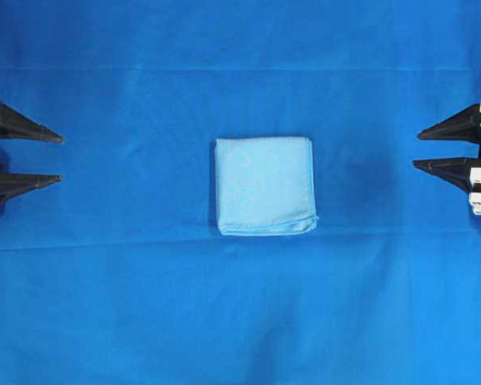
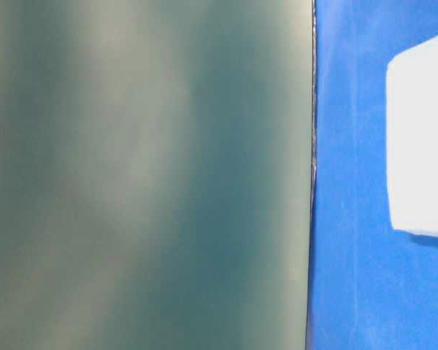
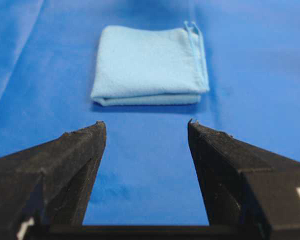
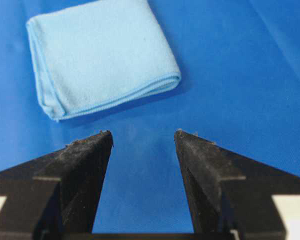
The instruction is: Fold the light blue towel.
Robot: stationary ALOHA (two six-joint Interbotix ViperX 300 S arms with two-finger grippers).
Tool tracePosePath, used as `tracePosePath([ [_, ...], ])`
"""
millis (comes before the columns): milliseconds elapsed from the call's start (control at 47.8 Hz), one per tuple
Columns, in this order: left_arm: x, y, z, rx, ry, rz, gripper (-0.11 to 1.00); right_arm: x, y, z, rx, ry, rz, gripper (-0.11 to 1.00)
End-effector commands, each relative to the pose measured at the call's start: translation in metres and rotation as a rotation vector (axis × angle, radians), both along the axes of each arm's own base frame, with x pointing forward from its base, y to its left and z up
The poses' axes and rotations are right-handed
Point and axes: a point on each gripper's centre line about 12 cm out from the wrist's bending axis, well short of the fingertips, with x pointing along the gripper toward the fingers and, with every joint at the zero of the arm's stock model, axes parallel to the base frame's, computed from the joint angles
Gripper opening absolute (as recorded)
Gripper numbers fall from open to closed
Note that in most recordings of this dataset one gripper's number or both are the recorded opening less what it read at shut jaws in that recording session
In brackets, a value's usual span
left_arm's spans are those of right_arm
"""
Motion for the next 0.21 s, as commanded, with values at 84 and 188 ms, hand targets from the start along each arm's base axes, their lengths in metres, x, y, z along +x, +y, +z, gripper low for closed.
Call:
tracePosePath([
  [84, 0.0023, 0.0008, 0.0036, 0.0, -0.005, 0.005, 0.64, 0.0028, 0.0005, 0.0047, -0.007, -0.011, 0.008, 0.58],
  [188, 0.0023, 0.0008, 0.0034, 0.0, -0.003, 0.005, 0.64, 0.0028, 0.0005, 0.0047, -0.007, -0.011, 0.008, 0.58],
])
